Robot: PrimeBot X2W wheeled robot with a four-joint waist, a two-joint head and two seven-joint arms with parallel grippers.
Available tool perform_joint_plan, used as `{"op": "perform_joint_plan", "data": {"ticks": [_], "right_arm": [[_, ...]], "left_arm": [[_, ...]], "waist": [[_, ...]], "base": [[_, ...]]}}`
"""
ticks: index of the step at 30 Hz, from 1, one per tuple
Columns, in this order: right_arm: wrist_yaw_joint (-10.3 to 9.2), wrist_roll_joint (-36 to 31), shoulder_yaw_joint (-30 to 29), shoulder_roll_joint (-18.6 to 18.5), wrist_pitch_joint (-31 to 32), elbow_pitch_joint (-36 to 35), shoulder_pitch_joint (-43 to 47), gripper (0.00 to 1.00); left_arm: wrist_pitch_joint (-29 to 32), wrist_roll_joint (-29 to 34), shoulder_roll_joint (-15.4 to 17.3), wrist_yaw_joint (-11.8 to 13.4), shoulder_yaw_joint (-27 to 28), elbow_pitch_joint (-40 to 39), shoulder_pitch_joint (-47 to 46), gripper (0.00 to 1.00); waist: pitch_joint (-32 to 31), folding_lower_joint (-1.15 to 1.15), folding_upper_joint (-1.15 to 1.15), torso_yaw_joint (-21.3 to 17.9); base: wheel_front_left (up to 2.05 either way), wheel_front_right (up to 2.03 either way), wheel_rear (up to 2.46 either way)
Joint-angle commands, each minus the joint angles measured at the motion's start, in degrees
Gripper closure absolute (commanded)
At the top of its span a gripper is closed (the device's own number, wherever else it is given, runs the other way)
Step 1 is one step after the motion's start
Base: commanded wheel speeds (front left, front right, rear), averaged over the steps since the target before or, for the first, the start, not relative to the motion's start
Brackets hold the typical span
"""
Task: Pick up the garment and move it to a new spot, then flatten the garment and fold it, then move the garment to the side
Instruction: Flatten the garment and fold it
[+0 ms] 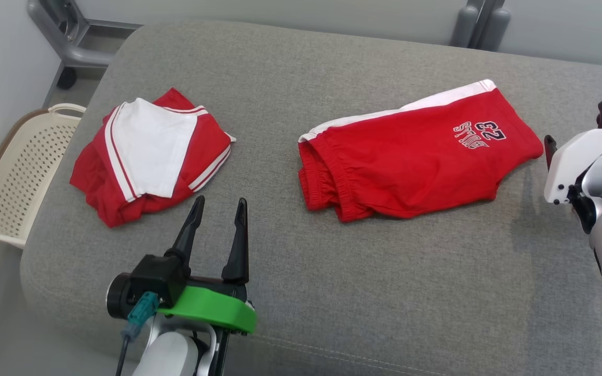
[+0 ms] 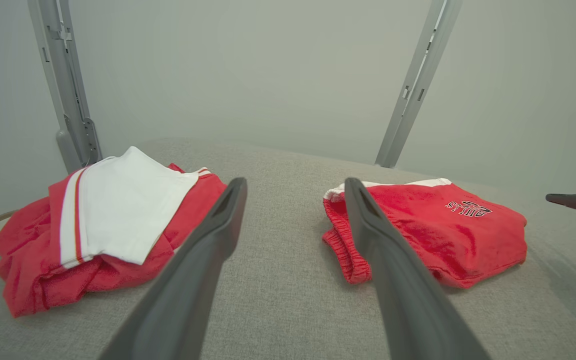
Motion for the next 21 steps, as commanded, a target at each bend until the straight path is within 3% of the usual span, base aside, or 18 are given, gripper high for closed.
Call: {"op": "perform_joint_plan", "data": {"ticks": [1, 9, 21], "right_arm": [[-0.07, -0.7, -0.9, -0.4, 0.4, 0.1, 1.0, 0.0], [-0.07, -5.0, -9.2, -1.9, 1.9, 0.1, 1.5, 0.0], [-0.07, -11.0, -17.8, 0.9, 3.6, -2.3, -0.9, 0.0]], "left_arm": [[0.0, 0.9, 0.4, -0.3, -0.1, -0.5, 1.1, 0.0], [0.0, 3.7, 0.2, -1.4, -2.1, -5.0, 3.8, 0.0], [0.0, 3.9, -0.9, -1.9, -2.7, -6.5, 3.0, 0.0]], "waist": [[0.6, 0.0, 0.0, 1.0], [3.8, 0.0, 0.0, 3.8], [8.1, 0.0, 0.0, 5.5]], "base": [[0.0, 0.0, 0.0], [0.0, 0.0, 0.0], [0.0, 0.0, 0.0]]}}
